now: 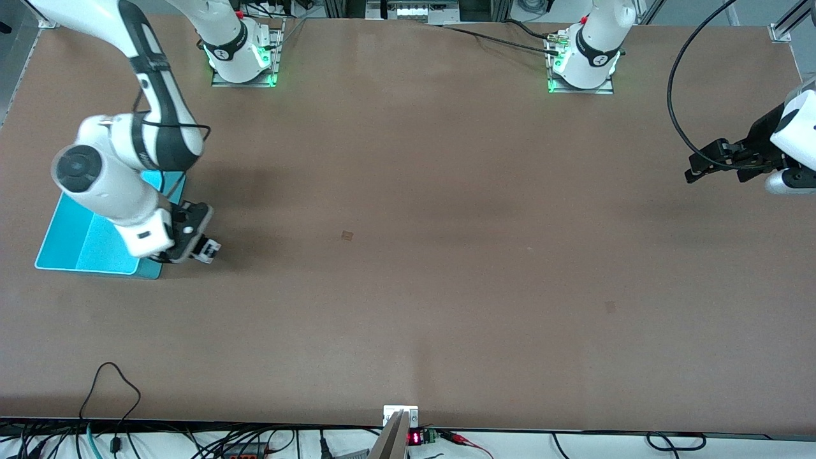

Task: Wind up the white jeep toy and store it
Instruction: 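Lift the jeep with the right gripper and carry it over the bin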

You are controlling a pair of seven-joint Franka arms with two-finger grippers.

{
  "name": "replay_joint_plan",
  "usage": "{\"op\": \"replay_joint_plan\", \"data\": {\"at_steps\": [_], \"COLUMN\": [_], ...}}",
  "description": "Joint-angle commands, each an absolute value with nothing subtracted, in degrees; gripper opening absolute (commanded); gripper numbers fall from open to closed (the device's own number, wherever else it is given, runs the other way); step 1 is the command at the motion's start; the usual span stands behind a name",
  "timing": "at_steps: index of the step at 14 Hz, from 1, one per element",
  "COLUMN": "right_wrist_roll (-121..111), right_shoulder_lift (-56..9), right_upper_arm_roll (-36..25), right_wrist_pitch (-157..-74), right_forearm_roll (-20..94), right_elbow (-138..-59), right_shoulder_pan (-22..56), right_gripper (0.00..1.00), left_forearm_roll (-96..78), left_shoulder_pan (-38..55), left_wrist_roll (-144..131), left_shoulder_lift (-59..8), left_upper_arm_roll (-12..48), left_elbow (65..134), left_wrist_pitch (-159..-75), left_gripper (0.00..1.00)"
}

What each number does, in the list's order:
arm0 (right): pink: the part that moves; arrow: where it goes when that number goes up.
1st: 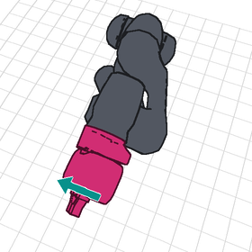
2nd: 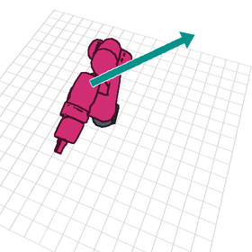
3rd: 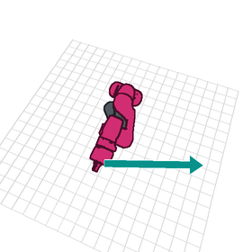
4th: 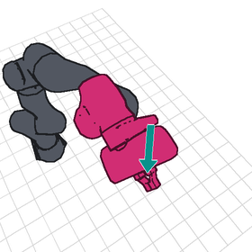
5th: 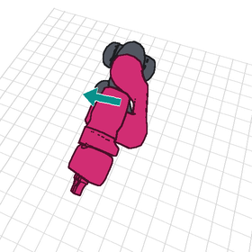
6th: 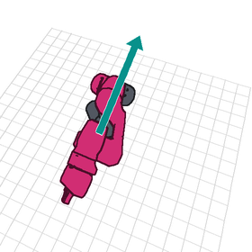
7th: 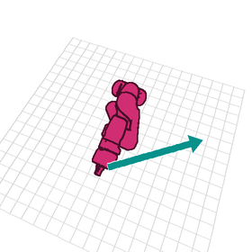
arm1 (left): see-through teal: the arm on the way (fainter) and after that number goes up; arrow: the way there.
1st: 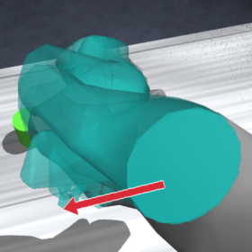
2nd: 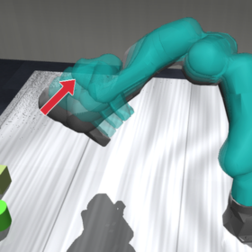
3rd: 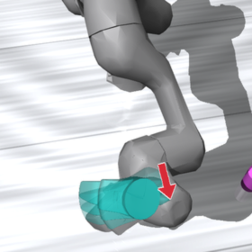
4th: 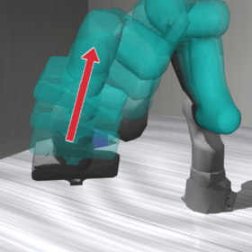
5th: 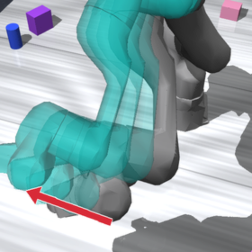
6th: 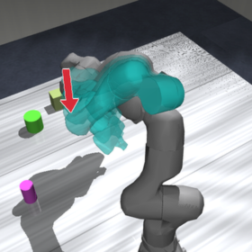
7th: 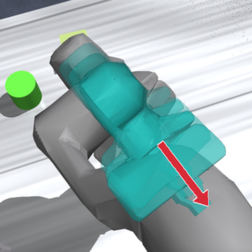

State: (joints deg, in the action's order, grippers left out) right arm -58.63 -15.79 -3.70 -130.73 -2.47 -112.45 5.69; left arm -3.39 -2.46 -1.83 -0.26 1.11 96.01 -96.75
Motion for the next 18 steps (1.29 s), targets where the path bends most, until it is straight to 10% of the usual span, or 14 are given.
{"op": "replay_joint_plan", "data": {"at_steps": [1,18], "right_wrist_roll": [-44.8,-10.2], "right_shoulder_lift": [-11.53,-13.27], "right_upper_arm_roll": [-3.08,-7.56], "right_wrist_pitch": [-125.71,-134.82], "right_forearm_roll": [-2.46,-10.99], "right_elbow": [-114.08,-123.92], "right_shoulder_pan": [0.1,-8.87], "right_gripper": [0.0,0.0], "left_forearm_roll": [-2.29,-1.32], "left_shoulder_pan": [-2.46,-2.64], "left_wrist_roll": [-2.11,-1.85], "left_shoulder_lift": [1.14,1.41], "left_upper_arm_roll": [1.32,1.23], "left_elbow": [97.12,96.94], "left_wrist_pitch": [-95.54,-93.43], "left_gripper": [1.0,1.0]}}
